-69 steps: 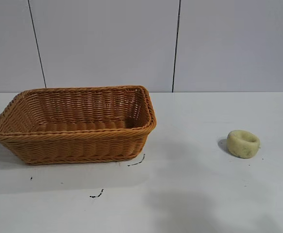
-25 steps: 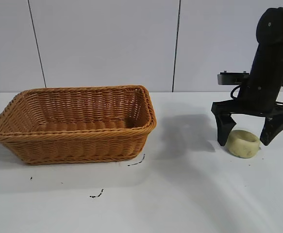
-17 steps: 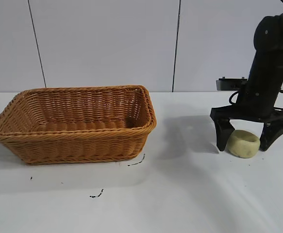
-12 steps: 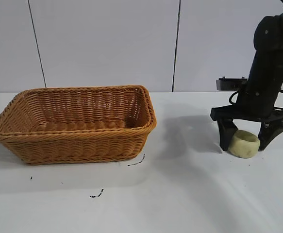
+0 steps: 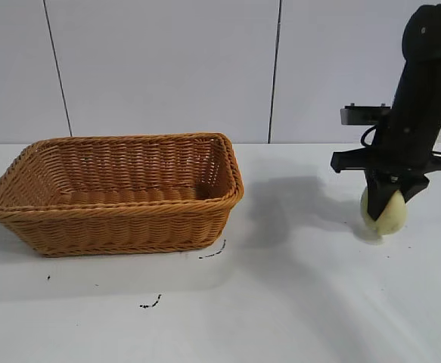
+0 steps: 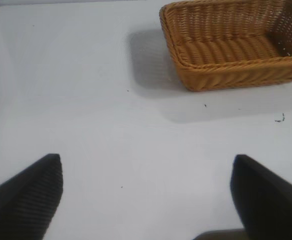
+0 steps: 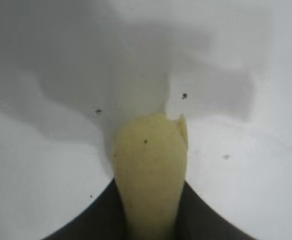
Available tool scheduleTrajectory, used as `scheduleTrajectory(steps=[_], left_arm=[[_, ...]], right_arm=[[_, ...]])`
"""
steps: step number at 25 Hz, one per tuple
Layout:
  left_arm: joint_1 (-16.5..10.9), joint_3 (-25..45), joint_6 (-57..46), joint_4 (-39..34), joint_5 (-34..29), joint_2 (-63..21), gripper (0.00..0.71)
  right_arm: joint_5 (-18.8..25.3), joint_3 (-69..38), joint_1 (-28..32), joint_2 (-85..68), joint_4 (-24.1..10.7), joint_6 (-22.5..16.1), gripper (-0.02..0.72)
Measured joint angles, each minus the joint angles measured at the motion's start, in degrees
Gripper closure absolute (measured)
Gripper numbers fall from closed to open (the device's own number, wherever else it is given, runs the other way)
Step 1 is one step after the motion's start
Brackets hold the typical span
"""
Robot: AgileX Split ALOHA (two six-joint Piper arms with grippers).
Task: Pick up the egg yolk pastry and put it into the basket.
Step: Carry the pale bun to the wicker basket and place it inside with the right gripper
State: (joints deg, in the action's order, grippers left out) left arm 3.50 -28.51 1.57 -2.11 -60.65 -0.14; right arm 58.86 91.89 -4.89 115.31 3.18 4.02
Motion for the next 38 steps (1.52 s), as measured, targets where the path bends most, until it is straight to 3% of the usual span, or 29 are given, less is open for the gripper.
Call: scheduleTrajectory(steps=[10,15,22,31,38], left_arm=[[0.0,0.0,0.0,0.0,0.0,0.0,0.017],[0.0,0.0,0.0,0.0,0.0,0.0,0.017],[0.0,0.0,0.0,0.0,0.0,0.0,0.017],[0.0,0.0,0.0,0.0,0.0,0.0,0.017],[0.0,0.0,0.0,0.0,0.0,0.0,0.017]], right_arm=[[5.6,16.1,-1.2,2.5,-0.2,0.0,0.583],[8.7,24.7,-7.3,7.8,-1.6,0.0,0.583],[9.5,31.1,-18.3,11.8,-2.0,0.0,0.583],[0.1,31.5,-30.5,13.3,-2.0,-0.3,0.583],[-9.0,31.5,-32.9,20.3,-2.0,-0.5,0.583]])
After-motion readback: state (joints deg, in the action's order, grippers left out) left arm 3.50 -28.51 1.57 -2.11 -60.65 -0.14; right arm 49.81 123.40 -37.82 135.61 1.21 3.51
